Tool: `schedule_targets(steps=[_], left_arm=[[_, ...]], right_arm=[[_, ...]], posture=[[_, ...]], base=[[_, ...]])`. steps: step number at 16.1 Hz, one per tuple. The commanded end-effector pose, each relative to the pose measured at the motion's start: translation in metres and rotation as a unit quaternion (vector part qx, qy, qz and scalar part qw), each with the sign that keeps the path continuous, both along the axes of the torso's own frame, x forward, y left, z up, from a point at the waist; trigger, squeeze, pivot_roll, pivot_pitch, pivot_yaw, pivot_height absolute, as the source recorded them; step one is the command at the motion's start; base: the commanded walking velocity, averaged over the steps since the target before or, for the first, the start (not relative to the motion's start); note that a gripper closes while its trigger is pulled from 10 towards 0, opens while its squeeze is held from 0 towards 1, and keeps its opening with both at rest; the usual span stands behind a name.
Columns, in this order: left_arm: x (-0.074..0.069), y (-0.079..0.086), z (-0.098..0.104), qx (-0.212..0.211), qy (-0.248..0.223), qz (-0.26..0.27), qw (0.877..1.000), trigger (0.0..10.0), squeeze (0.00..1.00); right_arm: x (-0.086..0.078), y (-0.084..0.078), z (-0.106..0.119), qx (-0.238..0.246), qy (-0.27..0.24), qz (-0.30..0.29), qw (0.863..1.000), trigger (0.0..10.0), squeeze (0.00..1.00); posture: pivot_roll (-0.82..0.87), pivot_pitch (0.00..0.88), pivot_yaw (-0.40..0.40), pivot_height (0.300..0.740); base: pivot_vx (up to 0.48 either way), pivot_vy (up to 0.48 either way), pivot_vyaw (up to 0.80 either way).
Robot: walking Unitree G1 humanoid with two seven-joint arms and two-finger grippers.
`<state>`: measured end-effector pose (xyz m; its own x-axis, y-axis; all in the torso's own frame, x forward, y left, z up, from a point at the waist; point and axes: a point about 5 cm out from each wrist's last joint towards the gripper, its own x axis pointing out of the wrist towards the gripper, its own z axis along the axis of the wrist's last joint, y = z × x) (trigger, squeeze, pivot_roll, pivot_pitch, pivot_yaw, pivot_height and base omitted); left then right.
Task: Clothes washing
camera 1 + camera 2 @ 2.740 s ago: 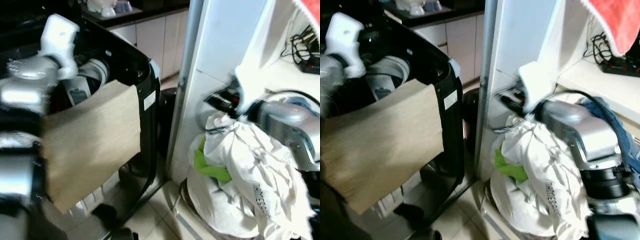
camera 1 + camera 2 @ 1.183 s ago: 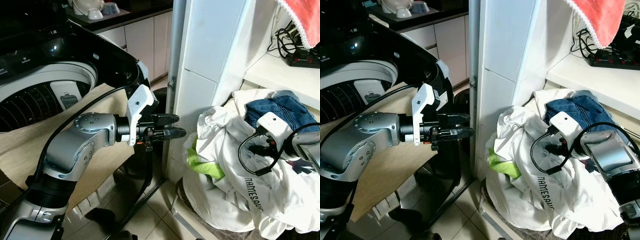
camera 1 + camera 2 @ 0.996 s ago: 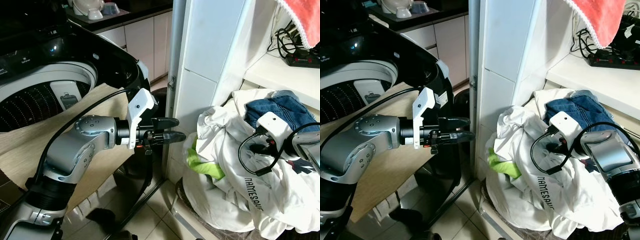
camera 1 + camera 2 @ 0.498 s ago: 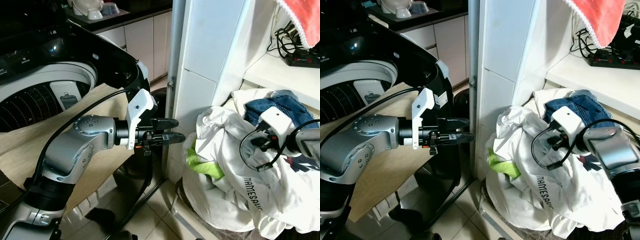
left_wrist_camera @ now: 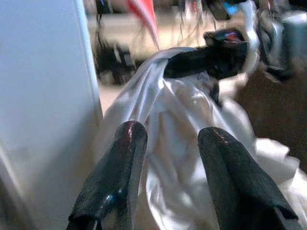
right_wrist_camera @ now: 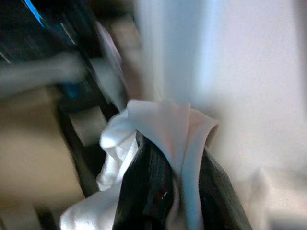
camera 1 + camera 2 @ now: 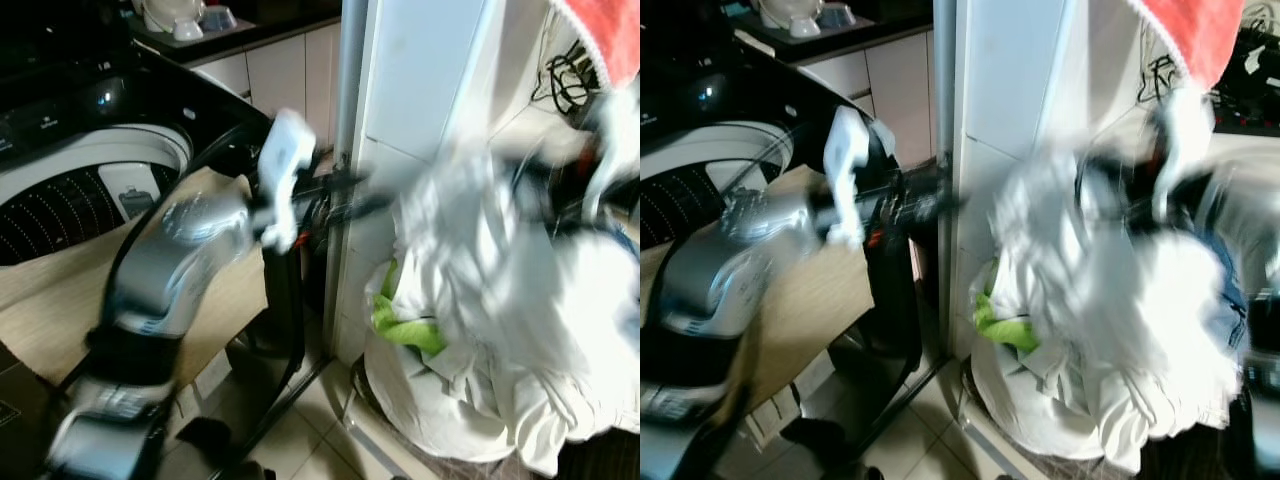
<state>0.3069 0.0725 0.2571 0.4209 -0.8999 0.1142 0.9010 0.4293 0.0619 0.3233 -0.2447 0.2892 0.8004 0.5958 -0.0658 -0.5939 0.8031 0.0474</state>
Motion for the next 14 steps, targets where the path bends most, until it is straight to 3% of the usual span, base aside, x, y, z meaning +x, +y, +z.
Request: schedule_targets(steps=[1,3,7,8,13,14], left_arm=[[0.004,0.0,0.007,-0.024,-0.002,0.017,1.0,10.0,1.0],[0.006,-0.022,0.02,-0.071,-0.01,0.013,0.997,10.0,1.0],[0.01,-0.043,0.018,-0.077,-0.016,0.027,0.997,10.0,1.0],[0.012,-0.051,0.019,-0.084,-0.028,0.039,0.995,10.0,0.0],[0.002,-0.065,0.005,-0.056,-0.037,-0.003,0.998,10.0,0.0],[0.002,-0.064,0.003,-0.058,-0.032,-0.002,0.998,3.9,0.0]], right_arm=[[-0.005,0.005,0.014,0.033,-0.02,0.019,0.999,0.0,0.0],[-0.01,0.024,0.027,0.095,-0.03,0.063,0.993,0.0,0.0],[-0.015,0.038,0.034,0.14,-0.033,0.087,0.986,0.0,0.0],[-0.017,0.048,0.029,0.14,-0.022,0.094,0.985,0.0,0.0],[-0.021,0.064,0.027,0.153,-0.009,0.108,0.982,0.0,0.0],[-0.022,0.065,0.027,0.154,-0.008,0.107,0.982,0.0,0.0]], posture=[[-0.09,0.0,0.025,0.74],[-0.09,0.0,0.026,0.74],[-0.1,0.0,0.037,0.74],[-0.09,0.0,0.037,0.74],[-0.09,0.0,0.04,0.74],[-0.09,0.0,0.041,0.74]], base=[[0.0,0.0,0.0],[0.0,0.0,0.0],[0.0,0.0,0.0],[0.0,0.0,0.0],[0.0,0.0,0.0],[0.0,0.0,0.0]])
